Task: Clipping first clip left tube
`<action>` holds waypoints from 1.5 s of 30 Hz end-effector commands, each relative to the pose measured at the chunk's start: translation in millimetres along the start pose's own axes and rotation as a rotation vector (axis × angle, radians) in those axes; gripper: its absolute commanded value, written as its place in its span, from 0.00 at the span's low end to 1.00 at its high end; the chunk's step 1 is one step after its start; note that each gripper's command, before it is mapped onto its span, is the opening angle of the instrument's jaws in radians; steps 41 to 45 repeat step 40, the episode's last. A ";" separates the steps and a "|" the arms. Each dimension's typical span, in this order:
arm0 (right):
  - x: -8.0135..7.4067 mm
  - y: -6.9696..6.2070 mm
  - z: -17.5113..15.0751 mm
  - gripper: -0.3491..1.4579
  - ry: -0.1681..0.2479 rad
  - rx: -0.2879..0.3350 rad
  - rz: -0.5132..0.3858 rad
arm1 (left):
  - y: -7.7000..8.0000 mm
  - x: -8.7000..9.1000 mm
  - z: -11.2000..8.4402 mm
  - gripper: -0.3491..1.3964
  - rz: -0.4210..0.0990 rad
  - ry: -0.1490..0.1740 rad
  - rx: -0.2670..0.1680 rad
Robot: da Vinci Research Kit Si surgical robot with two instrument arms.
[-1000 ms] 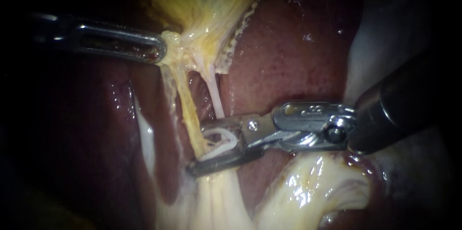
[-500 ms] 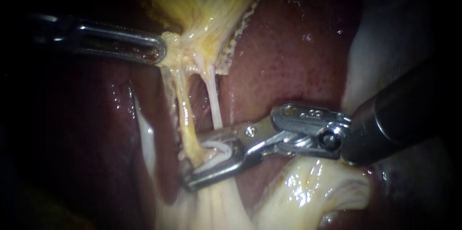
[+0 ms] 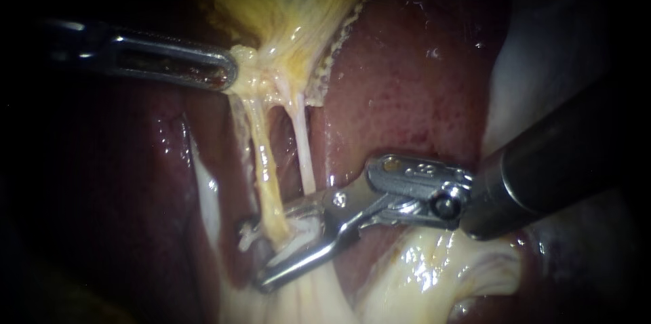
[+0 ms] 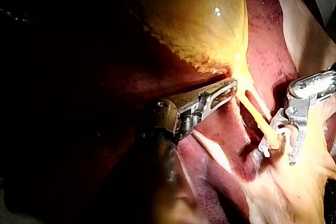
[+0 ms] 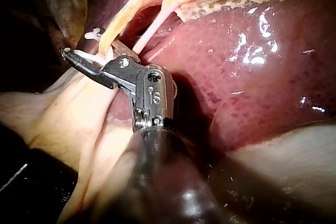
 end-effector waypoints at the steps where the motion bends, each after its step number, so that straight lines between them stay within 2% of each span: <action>1: 0.0 0.0 0.0 0.43 0.000 -0.001 0.007 | 0.0 0.0 0.0 0.00 0.000 0.000 -0.001; 8: 0.4 0.0 0.0 0.39 0.002 -0.001 0.003 | 0.0 0.0 0.0 0.00 0.000 0.000 0.000; 16: 1.2 -0.1 -0.3 0.22 0.005 0.001 0.007 | 0.0 0.0 -0.1 0.00 0.000 0.000 0.000; 18: 1.3 -0.1 -0.3 0.13 0.009 -0.008 0.007 | 0.0 0.0 -0.1 0.00 0.000 0.000 0.000; 19: 1.3 0.0 -0.4 0.04 0.010 -0.008 0.013 | 0.0 0.0 -0.1 0.00 0.000 0.000 0.000; 20: 1.3 0.1 -0.4 0.00 0.011 -0.009 0.037 | 0.0 0.0 -0.1 0.00 0.000 0.000 0.000; 24: 1.4 0.7 -0.2 0.00 0.024 -0.037 0.048 | 0.0 0.0 -0.1 0.00 0.000 0.000 0.000; 29: 1.1 0.4 0.0 0.00 0.014 -0.040 0.047 | 0.0 0.0 -0.1 0.00 0.000 0.000 0.000; 45: 1.0 0.4 -0.1 0.00 0.015 -0.040 0.059 | 0.0 0.0 -0.1 0.00 0.000 0.000 0.000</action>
